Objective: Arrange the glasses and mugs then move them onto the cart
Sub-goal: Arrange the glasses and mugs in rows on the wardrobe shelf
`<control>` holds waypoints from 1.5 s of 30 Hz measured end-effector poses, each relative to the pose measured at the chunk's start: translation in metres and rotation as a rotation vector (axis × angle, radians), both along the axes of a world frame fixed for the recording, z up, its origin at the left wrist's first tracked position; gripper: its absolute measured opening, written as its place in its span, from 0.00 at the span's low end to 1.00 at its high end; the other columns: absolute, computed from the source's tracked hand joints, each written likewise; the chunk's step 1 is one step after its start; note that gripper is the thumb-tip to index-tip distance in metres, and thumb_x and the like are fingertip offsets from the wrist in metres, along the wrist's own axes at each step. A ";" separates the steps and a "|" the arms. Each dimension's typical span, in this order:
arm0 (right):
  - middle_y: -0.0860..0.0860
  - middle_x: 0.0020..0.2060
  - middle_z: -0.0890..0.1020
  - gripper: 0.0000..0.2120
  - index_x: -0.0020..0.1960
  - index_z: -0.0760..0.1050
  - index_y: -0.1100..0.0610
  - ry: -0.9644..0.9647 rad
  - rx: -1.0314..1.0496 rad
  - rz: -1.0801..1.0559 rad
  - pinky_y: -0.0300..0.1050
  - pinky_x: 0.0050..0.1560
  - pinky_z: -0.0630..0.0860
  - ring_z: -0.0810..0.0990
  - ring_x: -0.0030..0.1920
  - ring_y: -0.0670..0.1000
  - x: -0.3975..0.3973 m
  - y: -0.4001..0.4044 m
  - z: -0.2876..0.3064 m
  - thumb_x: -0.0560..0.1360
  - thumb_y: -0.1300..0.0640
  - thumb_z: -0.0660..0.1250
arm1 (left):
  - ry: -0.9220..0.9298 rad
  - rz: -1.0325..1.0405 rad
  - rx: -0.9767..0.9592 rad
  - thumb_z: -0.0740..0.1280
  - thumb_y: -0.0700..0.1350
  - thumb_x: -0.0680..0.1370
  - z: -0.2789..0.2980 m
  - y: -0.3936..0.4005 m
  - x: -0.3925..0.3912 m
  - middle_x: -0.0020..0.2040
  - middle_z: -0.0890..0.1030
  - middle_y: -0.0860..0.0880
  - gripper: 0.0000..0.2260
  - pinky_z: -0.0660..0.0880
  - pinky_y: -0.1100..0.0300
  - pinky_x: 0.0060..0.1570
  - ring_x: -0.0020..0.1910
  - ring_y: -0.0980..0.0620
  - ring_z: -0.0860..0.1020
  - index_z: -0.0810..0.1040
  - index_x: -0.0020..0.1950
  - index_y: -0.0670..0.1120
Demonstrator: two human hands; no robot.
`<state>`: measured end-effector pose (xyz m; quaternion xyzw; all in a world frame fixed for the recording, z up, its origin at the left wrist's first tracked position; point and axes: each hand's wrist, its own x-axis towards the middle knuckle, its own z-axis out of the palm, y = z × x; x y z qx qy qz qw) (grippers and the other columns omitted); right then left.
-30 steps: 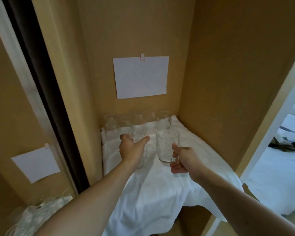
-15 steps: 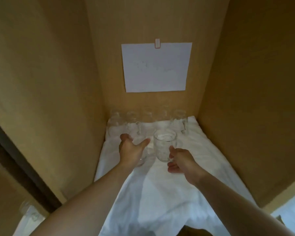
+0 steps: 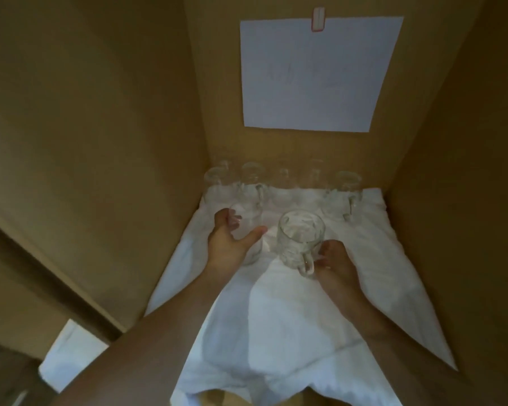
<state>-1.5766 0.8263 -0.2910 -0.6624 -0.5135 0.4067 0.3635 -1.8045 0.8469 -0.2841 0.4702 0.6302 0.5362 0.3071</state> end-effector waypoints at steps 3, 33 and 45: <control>0.49 0.56 0.79 0.27 0.66 0.70 0.50 0.049 -0.058 0.217 0.43 0.52 0.78 0.80 0.55 0.52 -0.005 0.019 0.001 0.70 0.63 0.74 | -0.027 0.011 0.005 0.82 0.55 0.67 -0.002 -0.009 0.004 0.60 0.78 0.52 0.35 0.73 0.61 0.61 0.62 0.54 0.77 0.68 0.66 0.52; 0.48 0.51 0.87 0.40 0.61 0.78 0.49 0.271 -0.119 0.290 0.43 0.47 0.81 0.85 0.52 0.48 0.012 0.040 -0.010 0.49 0.56 0.80 | 1.607 -0.365 -0.374 0.82 0.50 0.66 0.106 0.045 0.002 0.65 0.73 0.46 0.40 0.74 0.45 0.60 0.68 0.42 0.67 0.65 0.73 0.49; 0.47 0.52 0.86 0.32 0.60 0.79 0.49 0.280 -0.128 0.248 0.43 0.53 0.81 0.84 0.54 0.48 0.011 0.039 -0.011 0.56 0.60 0.79 | 1.642 -0.310 -0.166 0.69 0.36 0.74 0.087 0.069 0.006 0.69 0.67 0.42 0.27 0.67 0.51 0.67 0.69 0.41 0.66 0.71 0.73 0.48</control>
